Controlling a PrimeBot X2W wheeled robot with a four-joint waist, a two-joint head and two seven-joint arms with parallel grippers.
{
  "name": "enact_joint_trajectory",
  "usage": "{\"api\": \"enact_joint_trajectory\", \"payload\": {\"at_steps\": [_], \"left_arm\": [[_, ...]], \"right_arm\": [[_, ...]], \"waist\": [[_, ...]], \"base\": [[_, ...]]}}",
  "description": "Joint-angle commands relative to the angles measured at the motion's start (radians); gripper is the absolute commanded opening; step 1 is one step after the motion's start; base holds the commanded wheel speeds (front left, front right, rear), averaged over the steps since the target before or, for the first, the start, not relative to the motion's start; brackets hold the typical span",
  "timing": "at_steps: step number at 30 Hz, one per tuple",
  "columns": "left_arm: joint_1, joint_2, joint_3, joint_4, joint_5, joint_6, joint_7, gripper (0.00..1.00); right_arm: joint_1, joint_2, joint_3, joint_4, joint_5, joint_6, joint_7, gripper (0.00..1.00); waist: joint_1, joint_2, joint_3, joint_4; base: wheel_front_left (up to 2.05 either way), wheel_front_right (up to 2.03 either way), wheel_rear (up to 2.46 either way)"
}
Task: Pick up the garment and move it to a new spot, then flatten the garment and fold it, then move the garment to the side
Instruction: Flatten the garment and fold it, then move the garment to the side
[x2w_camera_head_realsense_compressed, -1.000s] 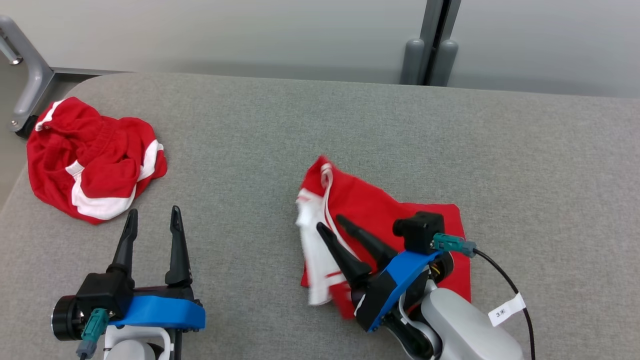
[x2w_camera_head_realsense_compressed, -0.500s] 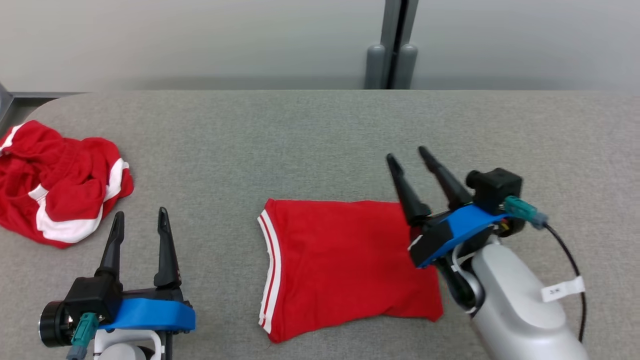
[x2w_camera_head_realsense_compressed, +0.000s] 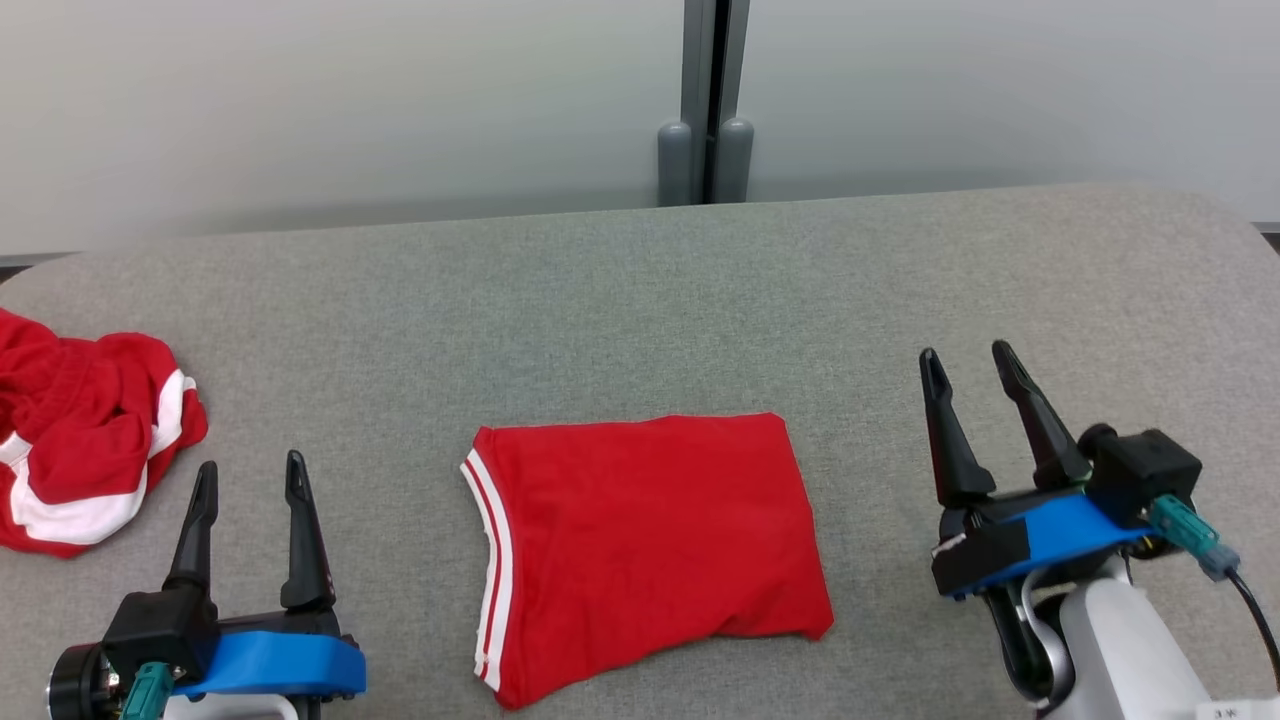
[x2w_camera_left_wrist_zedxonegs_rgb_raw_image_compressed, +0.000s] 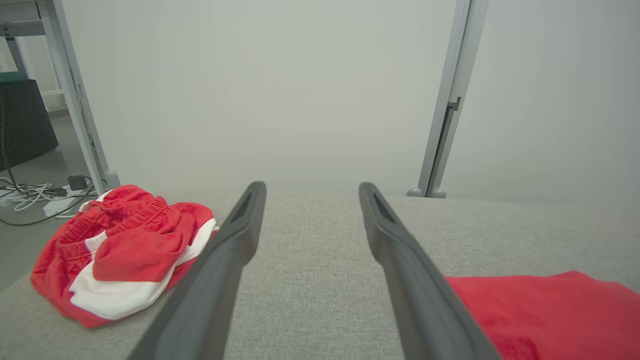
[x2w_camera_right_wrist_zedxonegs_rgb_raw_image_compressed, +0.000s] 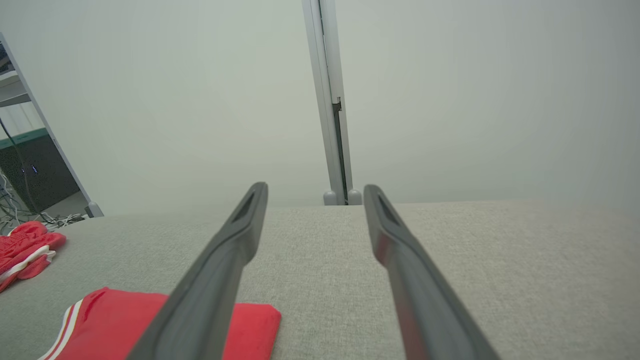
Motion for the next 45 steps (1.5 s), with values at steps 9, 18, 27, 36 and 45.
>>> {"api": "enact_joint_trajectory", "payload": {"at_steps": [9, 18, 27, 36, 45], "left_arm": [[0.056, -0.001, -0.01, -0.031, 0.007, 0.018, -0.004, 1.0], [0.081, 0.002, -0.02, -0.037, 0.008, 0.021, -0.004, 1.0], [0.088, 0.002, -0.028, -0.022, 0.003, 0.026, -0.004, 1.0], [0.083, 0.002, -0.034, -0.014, 0.0, 0.033, -0.004, 1.0], [0.068, 0.006, -0.034, -0.009, -0.008, 0.036, -0.004, 1.0]], "right_arm": [[0.178, 0.019, -0.067, -0.167, -0.038, 0.001, 0.066, 1.0], [0.288, 0.021, -0.094, -0.25, -0.065, 0.001, 0.119, 1.0], [0.318, 0.021, -0.101, -0.268, -0.067, 0.001, 0.137, 1.0], [0.318, 0.022, -0.105, -0.257, -0.077, 0.001, 0.15, 1.0], [0.242, 0.021, -0.086, -0.249, -0.1, 0.001, 0.168, 1.0]], "waist": [[0.0, 0.0, -0.034, 0.0], [0.0, 0.0, -0.047, 0.014], [0.0, 0.0, -0.051, 0.017], [0.0, 0.0, -0.052, 0.02], [0.0, 0.0, -0.047, 0.024]], "base": [[0.0, 0.0, 0.0], [0.0, 0.0, 0.0], [0.0, 0.0, 0.0], [0.0, 0.0, 0.0], [0.0, 0.0, 0.0]]}}
